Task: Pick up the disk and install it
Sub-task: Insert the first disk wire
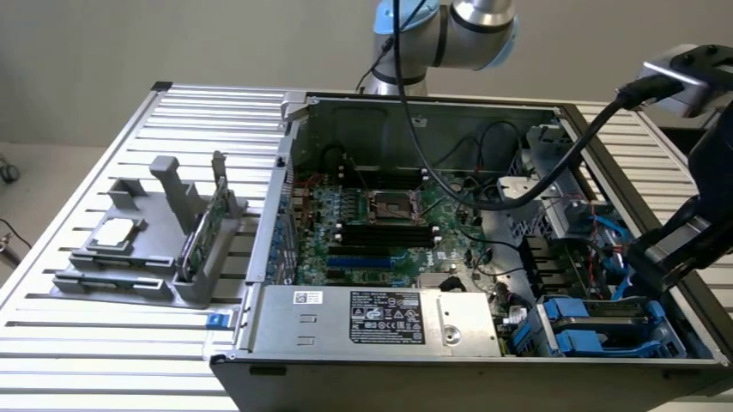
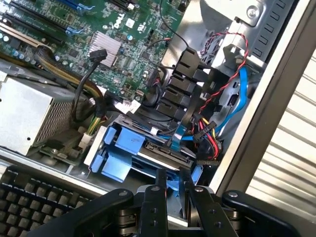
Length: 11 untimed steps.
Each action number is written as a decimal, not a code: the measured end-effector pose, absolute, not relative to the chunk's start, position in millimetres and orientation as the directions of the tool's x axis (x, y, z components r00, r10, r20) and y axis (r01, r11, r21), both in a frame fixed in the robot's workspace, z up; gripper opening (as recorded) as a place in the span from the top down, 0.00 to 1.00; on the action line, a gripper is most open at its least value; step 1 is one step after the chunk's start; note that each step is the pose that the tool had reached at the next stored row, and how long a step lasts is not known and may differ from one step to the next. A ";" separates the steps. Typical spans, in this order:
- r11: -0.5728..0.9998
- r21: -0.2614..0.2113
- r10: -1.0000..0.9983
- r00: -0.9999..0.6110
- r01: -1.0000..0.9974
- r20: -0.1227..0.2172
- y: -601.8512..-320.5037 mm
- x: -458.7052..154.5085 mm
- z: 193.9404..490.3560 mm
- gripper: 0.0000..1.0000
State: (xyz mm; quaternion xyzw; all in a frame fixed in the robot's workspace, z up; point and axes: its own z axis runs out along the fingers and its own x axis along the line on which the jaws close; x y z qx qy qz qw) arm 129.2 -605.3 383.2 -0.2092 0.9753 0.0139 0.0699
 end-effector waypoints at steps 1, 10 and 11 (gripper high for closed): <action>0.918 -0.002 -0.392 -0.909 -0.396 -0.142 -605.3 129.3 383.1 0.75; 0.957 0.035 -0.280 -0.947 -0.289 -0.154 -605.3 129.3 380.4 0.75; 0.958 0.048 -0.272 -0.949 -0.283 -0.158 -605.3 129.3 380.2 0.75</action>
